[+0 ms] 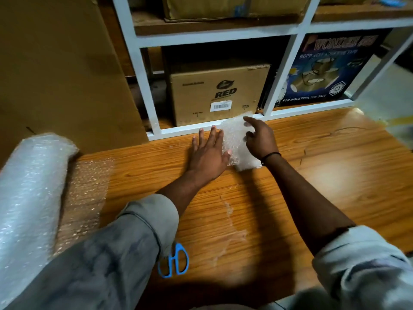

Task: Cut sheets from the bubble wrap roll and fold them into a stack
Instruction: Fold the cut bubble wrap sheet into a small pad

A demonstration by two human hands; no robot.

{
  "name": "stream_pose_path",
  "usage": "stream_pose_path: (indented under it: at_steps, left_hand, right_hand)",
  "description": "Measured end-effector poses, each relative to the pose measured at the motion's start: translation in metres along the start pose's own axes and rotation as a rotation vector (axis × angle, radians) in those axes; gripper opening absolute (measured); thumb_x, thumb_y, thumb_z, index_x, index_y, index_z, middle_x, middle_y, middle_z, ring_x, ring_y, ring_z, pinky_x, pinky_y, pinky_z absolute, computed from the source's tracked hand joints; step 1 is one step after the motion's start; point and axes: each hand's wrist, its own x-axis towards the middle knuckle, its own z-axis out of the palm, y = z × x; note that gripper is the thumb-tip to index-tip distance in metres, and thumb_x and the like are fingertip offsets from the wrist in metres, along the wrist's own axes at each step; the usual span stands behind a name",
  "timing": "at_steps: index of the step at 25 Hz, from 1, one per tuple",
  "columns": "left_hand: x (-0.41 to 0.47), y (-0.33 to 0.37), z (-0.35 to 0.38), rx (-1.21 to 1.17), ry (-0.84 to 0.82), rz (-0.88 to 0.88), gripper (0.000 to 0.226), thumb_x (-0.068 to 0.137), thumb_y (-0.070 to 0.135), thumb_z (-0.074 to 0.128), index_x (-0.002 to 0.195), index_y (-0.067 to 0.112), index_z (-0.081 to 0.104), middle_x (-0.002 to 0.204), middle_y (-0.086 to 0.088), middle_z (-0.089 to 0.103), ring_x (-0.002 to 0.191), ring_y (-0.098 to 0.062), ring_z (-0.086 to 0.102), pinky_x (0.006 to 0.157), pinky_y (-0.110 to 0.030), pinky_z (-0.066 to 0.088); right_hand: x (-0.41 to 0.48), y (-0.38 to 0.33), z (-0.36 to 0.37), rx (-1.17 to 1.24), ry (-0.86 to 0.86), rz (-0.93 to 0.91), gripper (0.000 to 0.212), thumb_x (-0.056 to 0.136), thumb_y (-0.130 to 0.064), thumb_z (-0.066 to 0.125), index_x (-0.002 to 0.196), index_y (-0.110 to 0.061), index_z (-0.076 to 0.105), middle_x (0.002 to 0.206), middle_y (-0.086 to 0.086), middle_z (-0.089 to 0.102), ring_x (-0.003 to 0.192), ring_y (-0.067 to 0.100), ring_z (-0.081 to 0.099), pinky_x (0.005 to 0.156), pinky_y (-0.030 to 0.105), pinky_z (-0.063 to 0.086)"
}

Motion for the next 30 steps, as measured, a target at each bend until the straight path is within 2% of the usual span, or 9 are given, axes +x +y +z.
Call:
stream_pose_path:
  at_steps: [2, 4, 7, 10, 13, 15, 18, 21, 30]
  left_hand:
    - [0.022, 0.018, 0.004, 0.011, 0.0, -0.023, 0.072, 0.107, 0.053, 0.032, 0.166, 0.021, 0.005, 0.173, -0.005, -0.005, 0.157, -0.037, -0.013, 0.127, -0.056, -0.004]
    - [0.04, 0.032, 0.009, 0.029, -0.005, -0.059, 0.072, 0.108, 0.055, 0.03, 0.166, 0.022, 0.004, 0.173, -0.004, -0.006, 0.157, -0.037, -0.013, 0.127, -0.056, -0.003]
    - [0.059, 0.045, 0.016, 0.037, -0.027, -0.113, 0.072, 0.107, 0.057, 0.028, 0.165, 0.022, 0.002, 0.173, -0.004, -0.006, 0.157, -0.037, -0.013, 0.127, -0.056, -0.003]
    - [0.071, 0.051, 0.024, 0.055, -0.04, -0.138, 0.072, 0.108, 0.056, 0.027, 0.166, 0.022, 0.002, 0.173, -0.004, -0.006, 0.157, -0.038, -0.014, 0.127, -0.057, -0.004]
    - [0.081, 0.055, 0.03, 0.083, -0.045, -0.137, 0.069, 0.109, 0.053, 0.024, 0.166, 0.021, 0.002, 0.173, -0.004, -0.006, 0.157, -0.038, -0.015, 0.126, -0.057, -0.005]
    - [0.086, 0.055, 0.035, 0.121, -0.059, -0.14, 0.067, 0.109, 0.052, 0.021, 0.166, 0.021, 0.001, 0.173, -0.003, -0.007, 0.156, -0.038, -0.016, 0.126, -0.057, -0.006]
    - [0.084, 0.049, 0.045, 0.179, -0.099, -0.158, 0.068, 0.108, 0.055, 0.015, 0.165, 0.021, -0.001, 0.173, -0.002, -0.01, 0.156, -0.037, -0.02, 0.125, -0.058, -0.009]
    - [0.081, 0.042, 0.056, 0.181, -0.149, -0.154, 0.069, 0.107, 0.057, 0.01, 0.165, 0.023, -0.005, 0.172, -0.001, -0.012, 0.155, -0.034, -0.022, 0.125, -0.057, -0.011]
    - [0.078, 0.032, 0.059, 0.115, -0.175, -0.15, 0.072, 0.106, 0.062, 0.009, 0.163, 0.025, -0.013, 0.171, 0.001, -0.017, 0.155, -0.031, -0.022, 0.125, -0.057, -0.009]
  right_hand:
    - [0.024, 0.018, -0.016, 0.024, -0.038, -0.007, 0.054, 0.093, 0.006, 0.054, 0.143, -0.013, 0.058, 0.13, 0.009, 0.067, 0.112, 0.03, 0.066, 0.104, 0.046, 0.052]
    - [0.045, 0.037, -0.026, -0.009, -0.099, -0.026, 0.054, 0.095, 0.003, 0.055, 0.145, -0.017, 0.056, 0.137, 0.01, 0.063, 0.12, 0.03, 0.063, 0.109, 0.044, 0.049]
    - [0.066, 0.06, -0.032, -0.28, -0.206, -0.05, 0.058, 0.097, -0.011, 0.059, 0.152, -0.022, 0.046, 0.157, 0.013, 0.041, 0.142, 0.036, 0.041, 0.118, 0.05, 0.037]
    - [0.071, 0.069, -0.026, -0.447, -0.226, -0.134, 0.054, 0.101, -0.021, 0.054, 0.154, -0.022, 0.042, 0.163, 0.011, 0.032, 0.147, 0.036, 0.03, 0.117, 0.056, 0.032]
    - [0.069, 0.073, -0.011, -0.44, -0.29, -0.296, 0.05, 0.105, -0.024, 0.047, 0.154, -0.015, 0.043, 0.162, 0.013, 0.038, 0.15, 0.033, 0.03, 0.118, 0.051, 0.03]
    - [0.068, 0.079, 0.0, -0.44, -0.355, -0.341, 0.05, 0.108, -0.03, 0.041, 0.155, -0.014, 0.04, 0.165, 0.014, 0.034, 0.154, 0.032, 0.025, 0.121, 0.049, 0.024]
    - [0.06, 0.088, 0.01, -0.472, -0.421, -0.34, 0.056, 0.111, -0.039, 0.029, 0.162, -0.016, 0.027, 0.171, 0.01, 0.018, 0.159, 0.029, 0.011, 0.126, 0.05, 0.011]
    - [0.049, 0.096, 0.017, -0.491, -0.419, -0.334, 0.06, 0.111, -0.044, 0.021, 0.165, -0.018, 0.017, 0.173, 0.008, 0.011, 0.16, 0.026, 0.003, 0.128, 0.048, 0.003]
    - [0.047, 0.095, 0.018, -0.525, -0.438, -0.328, 0.062, 0.11, -0.048, 0.014, 0.165, -0.019, 0.011, 0.173, 0.007, 0.007, 0.16, 0.025, -0.003, 0.129, 0.048, -0.003]
